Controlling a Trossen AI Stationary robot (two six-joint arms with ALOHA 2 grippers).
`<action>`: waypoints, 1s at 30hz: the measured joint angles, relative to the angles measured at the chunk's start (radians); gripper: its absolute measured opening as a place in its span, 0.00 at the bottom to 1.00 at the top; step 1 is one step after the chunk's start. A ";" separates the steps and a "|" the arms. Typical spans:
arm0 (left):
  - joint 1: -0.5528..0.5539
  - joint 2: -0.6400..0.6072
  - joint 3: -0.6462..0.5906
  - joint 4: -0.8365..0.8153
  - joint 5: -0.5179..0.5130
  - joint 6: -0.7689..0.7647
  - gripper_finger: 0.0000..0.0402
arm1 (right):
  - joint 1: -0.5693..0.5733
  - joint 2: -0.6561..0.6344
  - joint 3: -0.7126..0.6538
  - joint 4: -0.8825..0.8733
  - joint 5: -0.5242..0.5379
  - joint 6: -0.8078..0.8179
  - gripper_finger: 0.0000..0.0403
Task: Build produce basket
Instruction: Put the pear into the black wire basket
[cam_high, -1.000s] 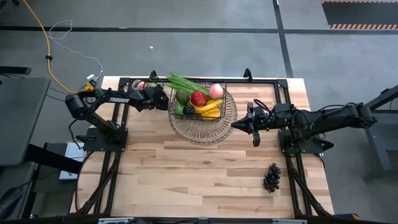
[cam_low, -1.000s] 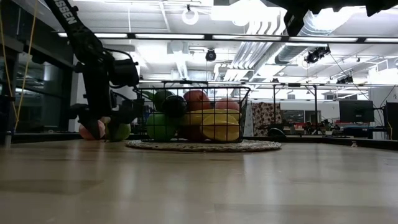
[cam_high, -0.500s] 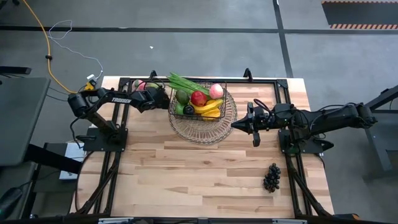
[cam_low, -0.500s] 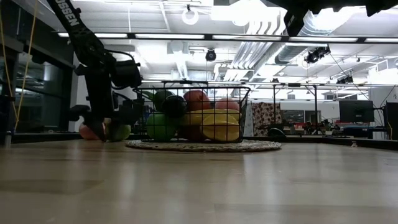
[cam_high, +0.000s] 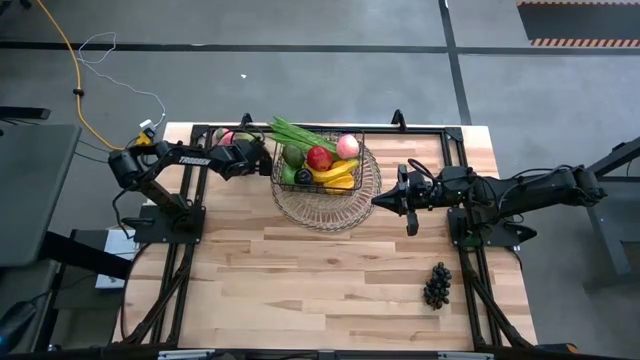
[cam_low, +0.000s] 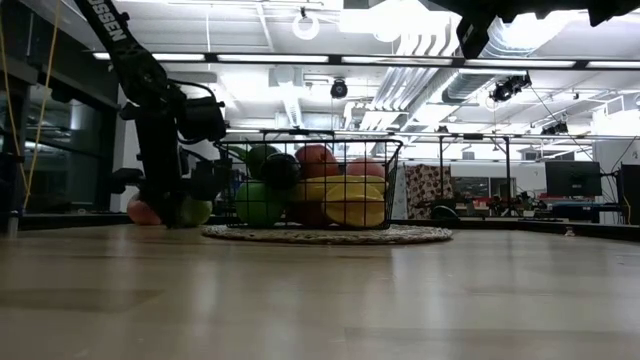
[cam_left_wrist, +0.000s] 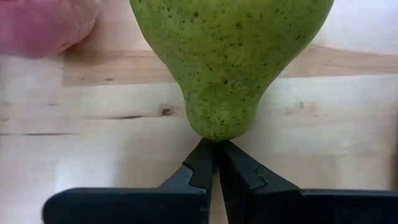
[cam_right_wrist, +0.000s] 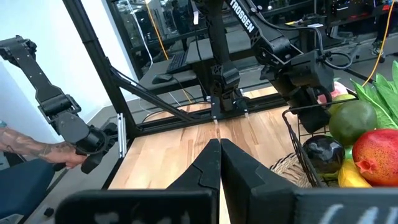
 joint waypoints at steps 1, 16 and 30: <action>0.002 -0.005 0.000 -0.011 0.003 0.000 0.02 | 0.000 0.000 0.000 0.000 0.000 0.000 0.00; -0.007 -0.345 -0.003 -0.042 -0.044 0.139 0.00 | 0.000 0.000 0.000 0.000 0.000 0.000 0.00; -0.113 -0.837 -0.002 0.112 0.031 0.416 0.00 | 0.000 0.000 0.000 0.000 0.000 0.000 0.00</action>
